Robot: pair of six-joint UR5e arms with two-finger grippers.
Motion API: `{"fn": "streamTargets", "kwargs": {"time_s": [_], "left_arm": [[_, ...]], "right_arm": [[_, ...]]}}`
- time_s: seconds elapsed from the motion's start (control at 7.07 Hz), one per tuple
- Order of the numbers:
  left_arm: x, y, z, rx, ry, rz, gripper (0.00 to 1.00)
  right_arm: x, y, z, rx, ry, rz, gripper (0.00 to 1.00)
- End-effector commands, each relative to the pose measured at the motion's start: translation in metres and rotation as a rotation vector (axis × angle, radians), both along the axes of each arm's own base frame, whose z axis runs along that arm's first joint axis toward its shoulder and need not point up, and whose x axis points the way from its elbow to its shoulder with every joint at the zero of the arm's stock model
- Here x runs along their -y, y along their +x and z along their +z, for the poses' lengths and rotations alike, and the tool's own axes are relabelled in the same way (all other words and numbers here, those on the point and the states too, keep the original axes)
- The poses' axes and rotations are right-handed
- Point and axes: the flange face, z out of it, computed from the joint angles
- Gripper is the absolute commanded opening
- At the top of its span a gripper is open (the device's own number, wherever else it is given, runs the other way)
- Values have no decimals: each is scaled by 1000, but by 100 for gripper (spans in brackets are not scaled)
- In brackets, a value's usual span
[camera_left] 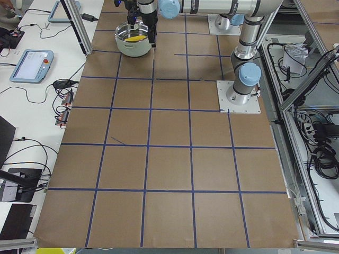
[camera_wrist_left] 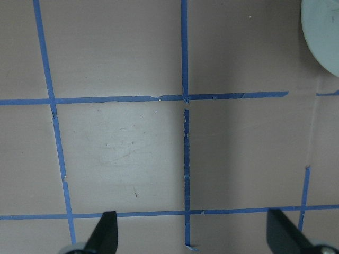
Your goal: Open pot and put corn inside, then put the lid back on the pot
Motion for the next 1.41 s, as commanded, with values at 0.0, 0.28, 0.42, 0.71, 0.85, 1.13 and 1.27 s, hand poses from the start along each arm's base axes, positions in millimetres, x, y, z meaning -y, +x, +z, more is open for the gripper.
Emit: {"fn": "streamTargets", "kwargs": {"time_s": [0.0, 0.28, 0.42, 0.71, 0.85, 1.13, 1.27], "left_arm": [[0, 1, 1, 0, -2, 1, 100], [-1, 0, 1, -1, -2, 0, 100], [0, 1, 1, 0, -2, 1, 100], [0, 1, 1, 0, -2, 1, 100], [0, 1, 1, 0, -2, 1, 100], [0, 1, 1, 0, -2, 1, 100], [0, 1, 1, 0, -2, 1, 100]], "right_arm": [[3, -1, 1, 6, -5, -5, 28], [6, -1, -2, 3, -14, 4, 28], [6, -1, -2, -1, -15, 4, 28], [6, 0, -3, 0, -13, 4, 45], [5, 0, -3, -6, -13, 4, 83], [3, 0, 3, 1, -13, -1, 100], [1, -6, 13, 1, -16, 7, 100]]}}
